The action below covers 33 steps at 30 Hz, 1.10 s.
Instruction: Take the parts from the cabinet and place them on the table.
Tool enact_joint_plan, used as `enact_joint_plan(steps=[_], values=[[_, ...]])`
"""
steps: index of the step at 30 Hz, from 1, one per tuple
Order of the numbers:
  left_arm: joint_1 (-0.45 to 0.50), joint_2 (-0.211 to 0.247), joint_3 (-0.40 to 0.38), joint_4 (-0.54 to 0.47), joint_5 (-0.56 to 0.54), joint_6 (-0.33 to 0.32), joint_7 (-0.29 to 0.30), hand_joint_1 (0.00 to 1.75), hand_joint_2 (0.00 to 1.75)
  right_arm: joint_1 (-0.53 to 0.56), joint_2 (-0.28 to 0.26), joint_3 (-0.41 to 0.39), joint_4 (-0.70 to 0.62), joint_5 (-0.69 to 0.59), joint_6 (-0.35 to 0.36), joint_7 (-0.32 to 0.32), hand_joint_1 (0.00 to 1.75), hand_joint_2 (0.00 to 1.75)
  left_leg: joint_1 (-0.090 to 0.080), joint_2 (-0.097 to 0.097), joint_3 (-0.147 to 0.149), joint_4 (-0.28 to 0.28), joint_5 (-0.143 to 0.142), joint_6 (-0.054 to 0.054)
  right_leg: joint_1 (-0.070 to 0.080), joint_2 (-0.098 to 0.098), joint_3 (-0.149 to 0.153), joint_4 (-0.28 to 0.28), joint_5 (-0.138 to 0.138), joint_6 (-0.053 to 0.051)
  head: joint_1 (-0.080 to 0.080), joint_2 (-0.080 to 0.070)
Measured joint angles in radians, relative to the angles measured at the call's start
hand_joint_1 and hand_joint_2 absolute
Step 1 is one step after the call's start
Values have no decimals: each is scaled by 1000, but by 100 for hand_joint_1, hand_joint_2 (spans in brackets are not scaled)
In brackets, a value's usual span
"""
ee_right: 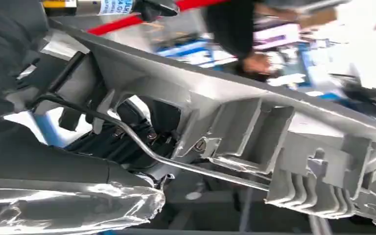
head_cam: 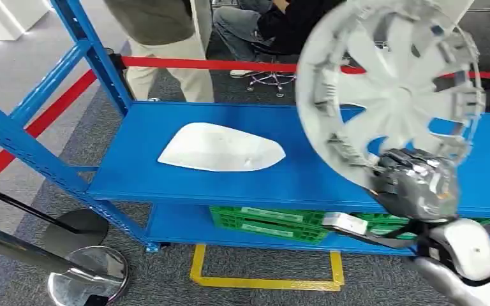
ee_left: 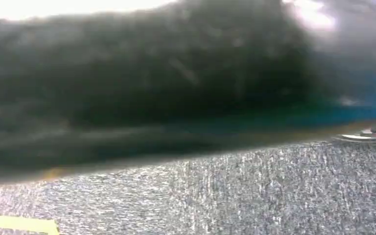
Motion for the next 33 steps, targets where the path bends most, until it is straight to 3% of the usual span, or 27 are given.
enact_joint_plan(steps=[7,14,21,22,28,33], values=[[-5,9,0,0,-19,3,11,0,0,-163,133,175,68,-34,1,11,175,175,0,0,-1,0,1,-1,0,-1,-2,2,0,-1,0,0],[-4,15,-2,0,-30,-47,20,0,0,-193,180,265,106,-46,0,17,171,175,1,-1,-4,0,1,-1,0,-1,-4,2,0,-1,0,0],[1,29,-13,1,-70,-241,79,0,0,-209,213,334,141,-22,-22,30,171,175,0,-1,-4,0,1,-1,0,-1,-5,2,0,-1,0,0],[2,32,-18,1,-77,-271,97,0,175,-208,217,345,146,-12,-29,35,168,175,0,-1,-4,0,1,-1,0,-2,-5,2,0,-1,0,0],[6,39,-46,1,-118,-411,200,0,175,-211,269,377,198,30,-49,86,168,175,1,-1,-5,0,1,-1,0,-2,-5,3,0,-1,0,0],[11,53,-76,3,-141,-516,218,0,175,-218,316,389,211,41,-46,120,166,175,1,-1,-5,0,1,-2,1,-1,-5,3,0,-1,0,0]])
